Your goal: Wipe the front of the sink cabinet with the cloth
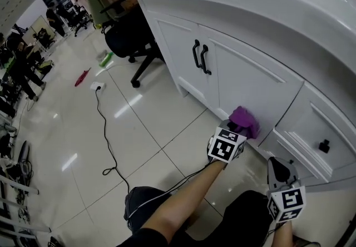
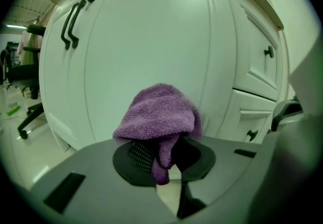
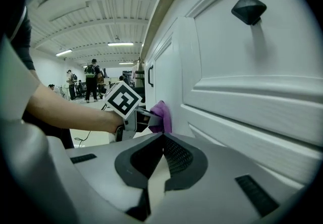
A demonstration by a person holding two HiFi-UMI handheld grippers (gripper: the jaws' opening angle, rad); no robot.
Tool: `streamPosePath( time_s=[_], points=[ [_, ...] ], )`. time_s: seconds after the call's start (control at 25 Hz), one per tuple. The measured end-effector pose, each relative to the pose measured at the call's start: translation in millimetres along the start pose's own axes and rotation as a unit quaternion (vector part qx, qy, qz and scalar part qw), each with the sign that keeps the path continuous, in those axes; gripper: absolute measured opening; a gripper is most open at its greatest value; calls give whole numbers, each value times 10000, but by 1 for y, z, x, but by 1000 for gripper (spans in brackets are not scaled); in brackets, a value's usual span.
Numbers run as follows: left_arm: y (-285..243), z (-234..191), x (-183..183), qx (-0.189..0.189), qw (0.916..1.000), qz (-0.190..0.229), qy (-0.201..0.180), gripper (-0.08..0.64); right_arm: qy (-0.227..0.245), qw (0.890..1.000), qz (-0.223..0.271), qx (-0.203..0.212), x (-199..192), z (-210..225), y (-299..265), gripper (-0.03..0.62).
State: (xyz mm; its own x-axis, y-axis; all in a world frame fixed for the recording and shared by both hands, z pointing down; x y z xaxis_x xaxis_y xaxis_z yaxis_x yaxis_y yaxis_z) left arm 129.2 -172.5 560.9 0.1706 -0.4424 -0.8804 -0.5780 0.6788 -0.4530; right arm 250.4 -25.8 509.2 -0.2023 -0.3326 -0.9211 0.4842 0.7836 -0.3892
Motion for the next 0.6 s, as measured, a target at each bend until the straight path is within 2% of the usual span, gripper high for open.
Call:
streamPosePath(
  time_s=[0.16, 0.24, 0.36, 0.48, 0.6],
  points=[
    [2, -56, -1, 475, 9986, 118, 210, 69, 107, 9998, -173, 50, -7, -10, -13, 0],
    [6, -91, 3, 782, 9957, 230, 430, 69, 205, 9995, -225, 88, -5, -14, -20, 0],
    [14, -133, 9, 1161, 9915, 258, 522, 69, 303, 9991, -261, 156, 0, -19, -31, 0],
    [15, -158, 4, 1434, 9880, 153, 556, 69, 397, 9986, -262, 221, 3, -25, -35, 0],
    [7, -157, -8, 1391, 9887, 16, 560, 69, 513, 9981, -201, 262, 5, -26, -35, 0]
  ],
)
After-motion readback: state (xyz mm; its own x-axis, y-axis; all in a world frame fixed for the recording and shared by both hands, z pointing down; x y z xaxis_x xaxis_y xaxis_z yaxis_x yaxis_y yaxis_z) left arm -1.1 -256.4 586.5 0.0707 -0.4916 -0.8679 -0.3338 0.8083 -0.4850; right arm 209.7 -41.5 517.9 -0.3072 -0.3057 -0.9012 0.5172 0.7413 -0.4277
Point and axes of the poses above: the fingertips, and each gripper's own axes: y backward along the fingers, z to its right, x out of its top, the point moved 4 cm from there along y, backward along the fingers, and after that the axes turned 1 degree about -z, right-handed, at the moved point
